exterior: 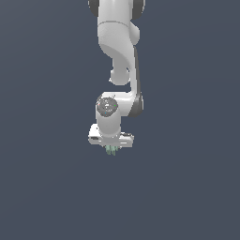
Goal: Pick up the object and move it to a goal position.
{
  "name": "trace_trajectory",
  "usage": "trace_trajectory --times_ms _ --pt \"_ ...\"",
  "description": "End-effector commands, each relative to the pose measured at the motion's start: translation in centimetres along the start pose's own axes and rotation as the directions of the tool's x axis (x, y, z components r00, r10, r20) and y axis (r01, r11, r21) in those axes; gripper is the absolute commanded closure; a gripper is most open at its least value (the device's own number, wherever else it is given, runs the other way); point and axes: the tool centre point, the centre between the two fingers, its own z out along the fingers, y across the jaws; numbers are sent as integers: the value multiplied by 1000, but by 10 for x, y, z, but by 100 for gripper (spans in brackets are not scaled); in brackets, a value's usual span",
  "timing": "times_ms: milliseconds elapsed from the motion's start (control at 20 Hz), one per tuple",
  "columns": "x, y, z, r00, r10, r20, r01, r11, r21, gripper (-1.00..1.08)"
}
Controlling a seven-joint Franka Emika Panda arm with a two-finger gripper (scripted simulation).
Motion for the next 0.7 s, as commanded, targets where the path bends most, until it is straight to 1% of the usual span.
trace_trajectory --times_ms 0,350,650 --pt "-3 5 -6 1000 1 -1 -1 1000 0 108" --pt "-22 32 -38 1000 1 -1 -1 1000 0 108" --pt "-47 70 -83 1000 1 -1 -1 1000 1 108"
